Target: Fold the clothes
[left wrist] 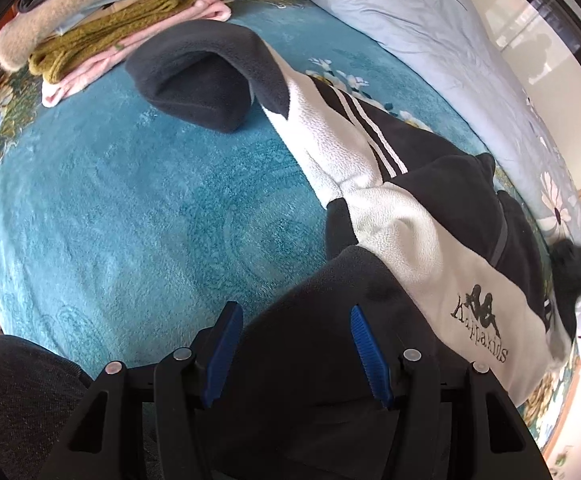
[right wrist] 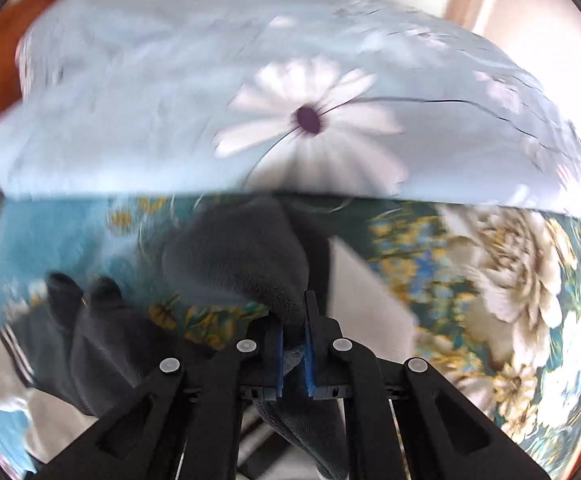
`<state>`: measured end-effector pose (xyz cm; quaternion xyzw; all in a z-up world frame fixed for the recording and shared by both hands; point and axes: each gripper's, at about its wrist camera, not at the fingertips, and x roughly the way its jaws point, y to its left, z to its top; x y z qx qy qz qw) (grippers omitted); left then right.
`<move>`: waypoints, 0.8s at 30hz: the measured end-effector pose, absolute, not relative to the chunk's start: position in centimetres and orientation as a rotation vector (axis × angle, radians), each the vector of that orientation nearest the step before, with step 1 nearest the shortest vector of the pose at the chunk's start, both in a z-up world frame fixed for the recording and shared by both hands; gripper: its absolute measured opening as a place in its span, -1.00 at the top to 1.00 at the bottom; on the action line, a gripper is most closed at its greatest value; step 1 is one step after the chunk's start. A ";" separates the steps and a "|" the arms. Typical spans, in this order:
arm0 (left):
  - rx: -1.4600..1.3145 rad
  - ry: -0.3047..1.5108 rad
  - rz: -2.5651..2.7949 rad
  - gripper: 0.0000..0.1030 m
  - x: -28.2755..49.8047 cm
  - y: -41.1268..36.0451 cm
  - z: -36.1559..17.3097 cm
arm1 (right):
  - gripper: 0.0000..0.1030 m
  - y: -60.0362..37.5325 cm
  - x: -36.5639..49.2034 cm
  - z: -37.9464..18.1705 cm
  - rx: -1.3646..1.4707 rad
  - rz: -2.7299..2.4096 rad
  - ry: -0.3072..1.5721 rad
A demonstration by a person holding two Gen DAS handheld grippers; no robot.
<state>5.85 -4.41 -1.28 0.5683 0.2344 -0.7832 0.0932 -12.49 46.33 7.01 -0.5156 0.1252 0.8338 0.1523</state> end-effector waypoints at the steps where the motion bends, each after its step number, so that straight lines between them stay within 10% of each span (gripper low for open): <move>1: 1.681 0.712 -2.321 -0.18 5.9 -4.6 -1.3 | 0.85 47.6 -11.5 7.9 -1.438 2.392 0.402; 7: 1.684 0.762 -2.309 -0.18 6.0 -5.0 -1.4 | 0.84 57.4 0.3 11.2 -1.152 2.227 0.593; 20: 1.643 1.056 -2.221 -0.18 5.6 -9.0 -1.6 | 0.67 62.9 11.8 0.5 -1.129 1.757 1.122; 24: 1.532 1.269 -2.156 -0.23 3.9 -12.8 -1.0 | -0.22 61.3 10.8 3.0 -1.152 1.813 1.005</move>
